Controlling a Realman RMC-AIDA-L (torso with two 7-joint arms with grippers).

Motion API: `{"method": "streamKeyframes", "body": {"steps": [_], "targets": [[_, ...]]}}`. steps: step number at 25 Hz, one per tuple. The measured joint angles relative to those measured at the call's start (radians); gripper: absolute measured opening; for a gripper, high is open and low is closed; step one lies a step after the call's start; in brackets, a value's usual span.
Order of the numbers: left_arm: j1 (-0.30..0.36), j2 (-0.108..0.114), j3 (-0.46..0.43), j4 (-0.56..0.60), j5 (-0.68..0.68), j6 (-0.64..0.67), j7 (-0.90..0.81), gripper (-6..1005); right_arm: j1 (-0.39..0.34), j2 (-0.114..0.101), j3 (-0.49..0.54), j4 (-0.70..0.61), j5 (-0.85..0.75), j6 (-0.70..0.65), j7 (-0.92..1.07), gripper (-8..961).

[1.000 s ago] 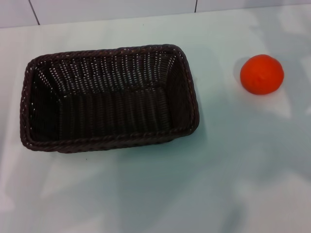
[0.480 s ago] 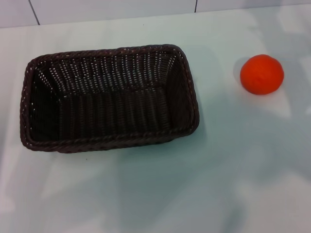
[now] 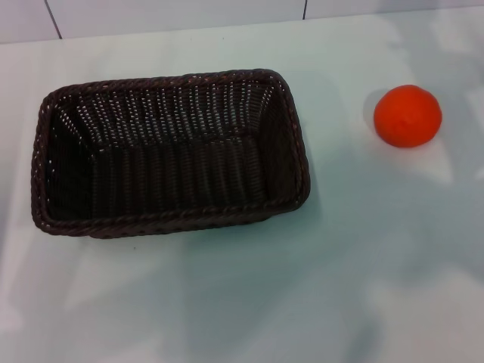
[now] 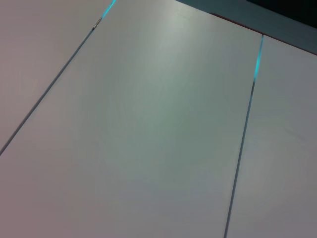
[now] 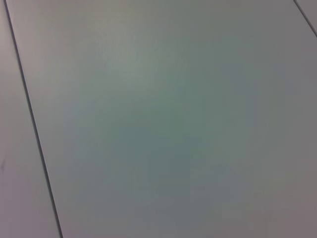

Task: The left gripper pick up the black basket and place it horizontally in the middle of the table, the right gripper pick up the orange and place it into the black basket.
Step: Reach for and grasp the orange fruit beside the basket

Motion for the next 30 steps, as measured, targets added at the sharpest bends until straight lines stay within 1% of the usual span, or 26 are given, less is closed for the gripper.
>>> {"method": "streamKeyframes", "body": {"steps": [5,7,9,11,13,14,16,18,21,24,26,29,30], "targets": [[0.000,0.000,0.000,0.000,0.000,-0.002,0.000,829,0.000,-0.003,-0.013,-0.002,-0.015,0.016,0.014,869],[0.000,0.000,0.000,0.000,0.000,-0.003,0.000,829,0.000,-0.011,-0.060,-0.034,-0.054,0.057,0.058,868],[-0.001,0.000,0.000,0.000,0.000,-0.005,0.000,829,-0.005,-0.026,-0.149,-0.122,-0.142,0.138,0.175,868],[-0.002,0.001,0.000,0.000,0.000,-0.009,0.000,829,-0.014,-0.049,-0.238,-0.231,-0.263,0.215,0.348,868],[-0.004,0.001,0.000,0.000,0.000,-0.013,0.000,829,-0.019,-0.080,-0.310,-0.337,-0.433,0.271,0.558,868],[-0.005,0.002,0.000,0.000,0.000,-0.016,0.000,829,-0.019,-0.104,-0.345,-0.392,-0.551,0.282,0.690,868],[-0.007,0.002,0.000,0.000,0.000,-0.018,0.000,829,-0.010,-0.134,-0.380,-0.473,-0.751,0.272,0.893,868],[-0.009,0.003,0.000,0.000,0.000,-0.021,0.000,829,0.012,-0.156,-0.390,-0.561,-0.989,0.221,1.090,868],[-0.014,0.004,0.000,0.000,0.000,-0.032,0.000,830,0.052,-0.162,-0.359,-0.663,-1.299,0.109,1.290,869],[-0.018,0.005,0.000,0.000,0.000,-0.038,0.000,830,0.099,-0.167,-0.324,-0.698,-1.527,-0.013,1.360,869],[-0.021,0.005,0.000,0.001,0.000,-0.040,0.000,830,0.129,-0.169,-0.310,-0.699,-1.652,-0.065,1.377,869],[-0.027,0.005,0.000,0.001,0.000,-0.042,0.000,830,0.159,-0.163,-0.316,-0.675,-1.792,-0.075,1.396,869],[-0.028,0.005,0.000,0.000,0.000,-0.044,0.000,830,0.159,-0.163,-0.316,-0.675,-1.792,-0.075,1.396,869]]}}
